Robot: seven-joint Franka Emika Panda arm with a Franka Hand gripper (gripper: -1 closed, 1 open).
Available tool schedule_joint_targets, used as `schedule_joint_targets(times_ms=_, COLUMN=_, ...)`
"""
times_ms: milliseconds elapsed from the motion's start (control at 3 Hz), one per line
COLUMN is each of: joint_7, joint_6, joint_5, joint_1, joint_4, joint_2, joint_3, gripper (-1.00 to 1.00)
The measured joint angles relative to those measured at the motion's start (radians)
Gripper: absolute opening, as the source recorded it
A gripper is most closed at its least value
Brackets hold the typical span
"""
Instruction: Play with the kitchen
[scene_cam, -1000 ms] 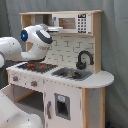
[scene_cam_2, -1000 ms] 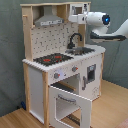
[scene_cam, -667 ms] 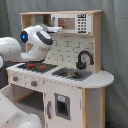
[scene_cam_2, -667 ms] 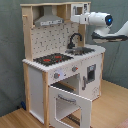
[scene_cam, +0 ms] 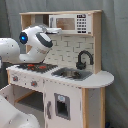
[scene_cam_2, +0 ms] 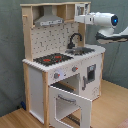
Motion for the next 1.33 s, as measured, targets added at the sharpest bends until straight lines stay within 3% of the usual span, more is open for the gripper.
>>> schedule_joint_targets(times_ms=333, joint_7=-0.013, joint_6=0.019, joint_5=0.000, joint_1=0.071, joint_4=-0.045, joint_2=0.000, joint_3=-0.056, gripper=-1.00)
schedule_joint_targets(times_ms=667, joint_7=-0.033, joint_6=0.016, joint_5=0.000, joint_1=0.113, joint_4=-0.046, joint_2=-0.017, joint_3=-0.079, gripper=-1.00)
schedule_joint_targets(times_ms=1000, joint_7=-0.033, joint_6=0.013, joint_5=0.000, joint_1=0.117, joint_4=-0.045, joint_2=-0.021, joint_3=-0.079, gripper=1.00)
schedule_joint_targets(times_ms=1333, joint_7=-0.034, joint_6=0.007, joint_5=0.000, joint_1=0.141, joint_4=-0.045, joint_2=-0.062, joint_3=-0.087, gripper=1.00)
